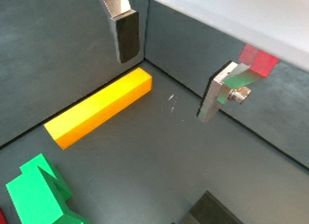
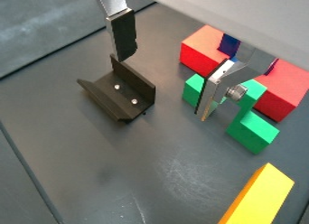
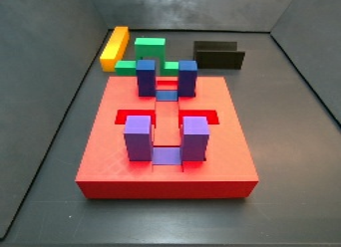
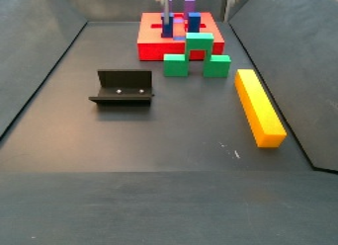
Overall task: Pick up the yellow object. Move up. Move to above the board. Insert the yellow object.
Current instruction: Pick up the yellow object.
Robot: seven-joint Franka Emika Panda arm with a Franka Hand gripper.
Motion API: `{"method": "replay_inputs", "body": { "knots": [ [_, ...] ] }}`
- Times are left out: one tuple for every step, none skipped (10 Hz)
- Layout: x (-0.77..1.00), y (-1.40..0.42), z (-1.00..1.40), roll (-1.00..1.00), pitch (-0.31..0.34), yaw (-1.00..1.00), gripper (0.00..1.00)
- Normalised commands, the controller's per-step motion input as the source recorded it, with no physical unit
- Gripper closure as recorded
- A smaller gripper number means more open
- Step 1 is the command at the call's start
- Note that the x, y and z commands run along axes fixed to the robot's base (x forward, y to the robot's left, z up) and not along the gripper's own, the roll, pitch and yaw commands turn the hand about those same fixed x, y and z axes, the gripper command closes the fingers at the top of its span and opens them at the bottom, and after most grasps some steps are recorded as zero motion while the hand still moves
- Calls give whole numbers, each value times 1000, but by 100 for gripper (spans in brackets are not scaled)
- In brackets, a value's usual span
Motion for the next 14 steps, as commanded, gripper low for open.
{"method": "replay_inputs", "body": {
  "knots": [
    [-54, 0, -291, -11, 0, 0, 0],
    [-723, -74, -817, 0, 4, -114, 0],
    [-883, 0, -903, -10, 0, -83, 0],
    [-983, 46, -891, -53, 0, -71, 0],
    [-963, 37, -843, -43, 0, -69, 0],
    [-923, 6, -820, -36, 0, -46, 0],
    [-846, 0, -763, -6, 0, -49, 0],
    [-734, 0, -703, 0, 0, -29, 0],
    [-540, 0, -611, 1, 0, 0, 0],
    [-354, 26, -577, 84, 0, 0, 0],
    [-183, 40, -509, 153, -14, 0, 0],
    [-34, 54, -409, 123, -10, 0, 0],
    [0, 37, -337, 61, -14, 0, 0],
    [-166, 80, -254, 0, -26, 0, 0]
  ]
}}
